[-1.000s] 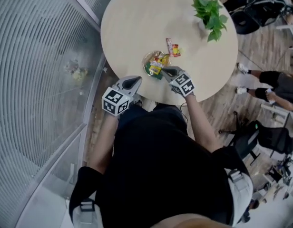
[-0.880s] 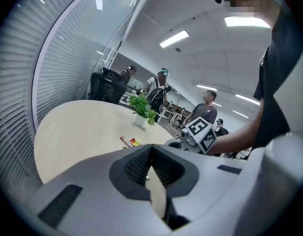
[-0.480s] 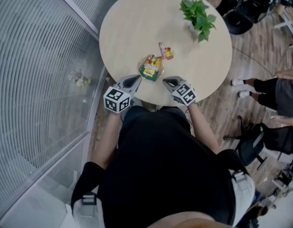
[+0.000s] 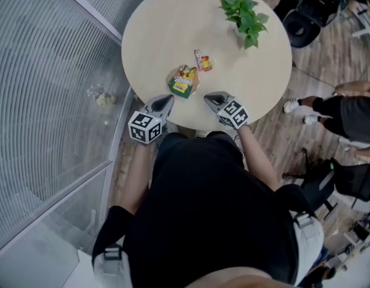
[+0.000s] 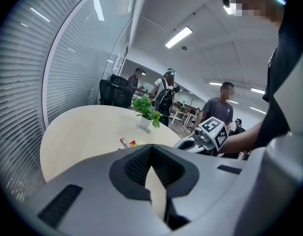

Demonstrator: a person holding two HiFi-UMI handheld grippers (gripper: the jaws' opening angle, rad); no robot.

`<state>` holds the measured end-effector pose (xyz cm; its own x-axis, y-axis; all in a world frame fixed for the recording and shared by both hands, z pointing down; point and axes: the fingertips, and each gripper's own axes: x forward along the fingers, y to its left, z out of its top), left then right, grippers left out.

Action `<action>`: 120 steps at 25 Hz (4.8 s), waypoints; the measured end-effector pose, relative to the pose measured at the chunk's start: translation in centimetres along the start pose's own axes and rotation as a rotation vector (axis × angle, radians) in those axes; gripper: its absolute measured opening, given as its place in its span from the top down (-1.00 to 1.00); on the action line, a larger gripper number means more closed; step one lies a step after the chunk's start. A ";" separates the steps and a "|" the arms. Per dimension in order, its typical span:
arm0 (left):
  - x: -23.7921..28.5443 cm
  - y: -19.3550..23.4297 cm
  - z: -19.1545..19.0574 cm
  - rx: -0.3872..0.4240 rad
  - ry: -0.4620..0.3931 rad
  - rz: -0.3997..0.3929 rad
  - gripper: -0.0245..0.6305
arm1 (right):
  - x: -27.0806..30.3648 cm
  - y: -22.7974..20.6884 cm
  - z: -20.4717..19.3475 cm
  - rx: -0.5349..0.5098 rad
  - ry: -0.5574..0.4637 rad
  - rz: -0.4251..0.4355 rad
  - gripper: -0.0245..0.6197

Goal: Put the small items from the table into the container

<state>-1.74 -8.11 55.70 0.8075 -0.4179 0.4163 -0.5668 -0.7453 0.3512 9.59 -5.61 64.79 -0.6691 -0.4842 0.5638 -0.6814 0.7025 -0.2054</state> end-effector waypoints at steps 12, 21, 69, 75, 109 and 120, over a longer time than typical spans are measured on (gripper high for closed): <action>1.4 -1.7 -0.3 0.010 0.024 0.016 0.93 | -1.2 -1.0 -1.5 -0.020 0.012 0.025 0.85; 2.4 -2.4 -0.2 0.016 0.034 0.006 0.93 | -2.0 -1.3 -3.0 0.007 0.038 0.021 0.85; -1.4 1.4 -5.6 -0.201 0.058 0.213 0.93 | 9.2 -21.2 -4.6 -0.135 0.351 -0.180 0.41; -0.9 1.7 -4.8 -0.176 0.053 0.191 0.93 | 8.2 -21.5 -4.0 -0.132 0.333 -0.202 0.42; -5.0 4.2 -4.1 -0.139 0.043 0.083 0.93 | 11.1 -4.9 -3.8 -0.161 0.350 -0.094 0.42; -6.7 7.5 -4.7 -0.179 0.048 0.088 0.93 | 13.8 -5.1 -5.7 -0.172 0.461 -0.088 0.42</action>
<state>-12.10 -8.44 59.50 0.7472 -0.4493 0.4898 -0.6584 -0.6010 0.4531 5.58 -12.89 78.19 -0.3839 -0.2917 0.8761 -0.6443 0.7642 -0.0279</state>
